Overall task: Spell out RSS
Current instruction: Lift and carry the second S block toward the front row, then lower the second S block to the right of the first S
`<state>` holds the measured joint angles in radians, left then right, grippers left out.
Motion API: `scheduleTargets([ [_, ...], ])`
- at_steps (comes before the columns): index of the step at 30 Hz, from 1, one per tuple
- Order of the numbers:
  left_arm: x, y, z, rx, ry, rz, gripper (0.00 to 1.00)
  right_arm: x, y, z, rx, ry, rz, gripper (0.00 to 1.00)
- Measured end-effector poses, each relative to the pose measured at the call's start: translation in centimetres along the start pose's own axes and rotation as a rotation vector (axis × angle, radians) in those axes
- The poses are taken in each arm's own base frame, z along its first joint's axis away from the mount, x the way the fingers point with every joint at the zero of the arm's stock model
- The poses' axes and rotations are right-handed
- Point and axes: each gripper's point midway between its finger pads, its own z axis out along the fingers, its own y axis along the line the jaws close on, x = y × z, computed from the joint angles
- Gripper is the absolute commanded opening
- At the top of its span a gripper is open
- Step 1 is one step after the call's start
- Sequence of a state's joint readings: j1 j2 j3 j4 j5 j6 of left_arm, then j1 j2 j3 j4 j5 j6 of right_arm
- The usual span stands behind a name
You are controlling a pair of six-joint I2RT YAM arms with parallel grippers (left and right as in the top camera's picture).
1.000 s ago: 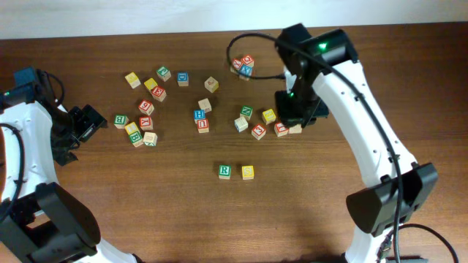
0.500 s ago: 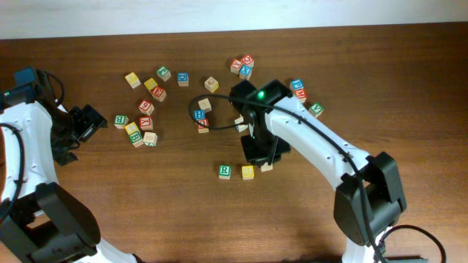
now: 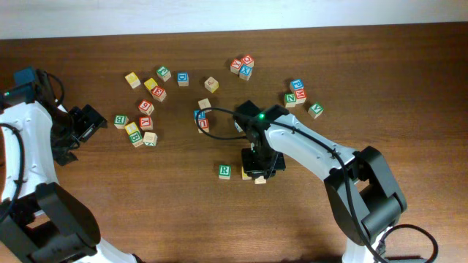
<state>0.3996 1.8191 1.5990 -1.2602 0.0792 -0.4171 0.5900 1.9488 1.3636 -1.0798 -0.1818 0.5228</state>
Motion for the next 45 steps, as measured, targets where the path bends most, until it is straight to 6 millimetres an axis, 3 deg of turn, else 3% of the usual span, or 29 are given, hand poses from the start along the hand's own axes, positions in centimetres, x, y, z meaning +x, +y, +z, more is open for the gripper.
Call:
scheduleTargets([
  [11, 0.0, 0.0, 0.0, 0.000, 0.000, 0.000, 0.99, -2.0, -0.5, -0.1, 0.025, -0.082, 0.008, 0.17],
  [23, 0.0, 0.0, 0.0, 0.000, 0.000, 0.000, 0.99, -1.3, -3.0, 0.8, 0.078, -0.047, 0.052, 0.16],
  [30, 0.0, 0.0, 0.0, 0.000, 0.000, 0.000, 0.99, -2.1, -2.5, 0.9, 0.049, -0.079, 0.050, 0.17],
  [45, 0.0, 0.0, 0.0, 0.000, 0.000, 0.000, 0.99, -2.0, -1.7, 1.0, 0.025, -0.079, 0.034, 0.17],
])
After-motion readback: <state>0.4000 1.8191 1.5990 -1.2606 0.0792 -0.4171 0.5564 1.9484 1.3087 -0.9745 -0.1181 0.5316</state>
